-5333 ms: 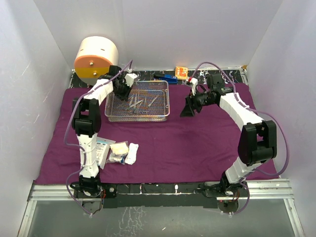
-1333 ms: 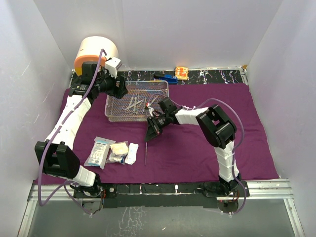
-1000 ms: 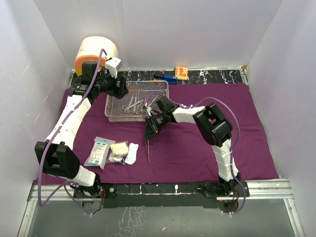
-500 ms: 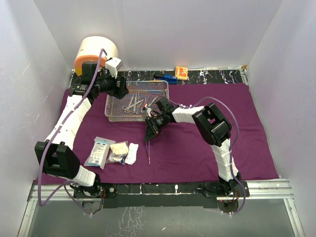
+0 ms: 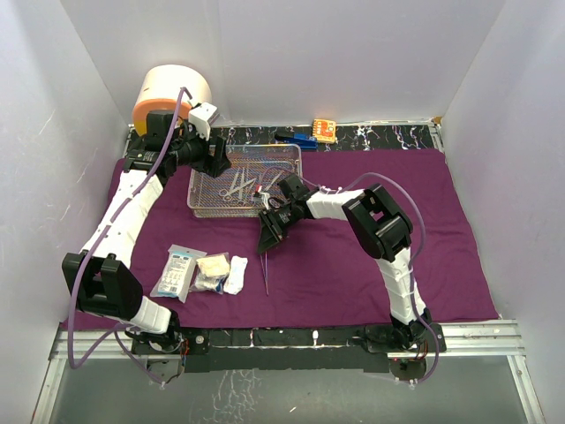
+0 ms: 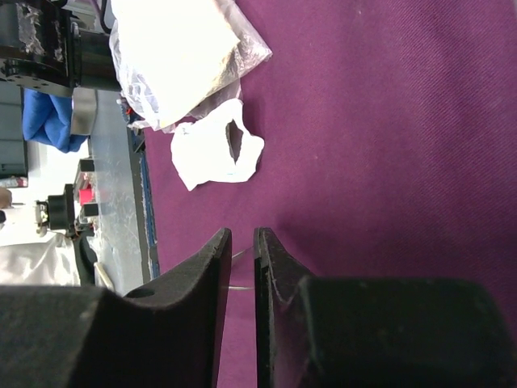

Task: Open and lay out the surgical kit
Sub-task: Place the medical item in the surgical kit.

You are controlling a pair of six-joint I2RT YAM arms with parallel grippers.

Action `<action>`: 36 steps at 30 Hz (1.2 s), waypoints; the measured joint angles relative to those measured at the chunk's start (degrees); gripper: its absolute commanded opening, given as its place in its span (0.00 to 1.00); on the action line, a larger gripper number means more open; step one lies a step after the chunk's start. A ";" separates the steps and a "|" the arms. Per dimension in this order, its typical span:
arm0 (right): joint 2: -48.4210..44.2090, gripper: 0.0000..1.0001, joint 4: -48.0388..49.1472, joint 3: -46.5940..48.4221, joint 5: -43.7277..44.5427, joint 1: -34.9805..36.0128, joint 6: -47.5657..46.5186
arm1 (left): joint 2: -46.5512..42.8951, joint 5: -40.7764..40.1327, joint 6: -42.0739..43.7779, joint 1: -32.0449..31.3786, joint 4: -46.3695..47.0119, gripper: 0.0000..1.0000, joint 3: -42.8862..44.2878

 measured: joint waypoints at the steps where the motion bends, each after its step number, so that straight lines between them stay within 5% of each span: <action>1: 0.00 0.17 -0.33 0.02 0.28 0.02 -0.59 | 0.00 0.02 -0.02 0.00 0.00 0.74 0.00; 36: -0.46 0.27 -5.64 1.81 5.81 -0.17 -7.87 | 0.00 1.20 0.02 0.00 -0.22 0.76 -0.02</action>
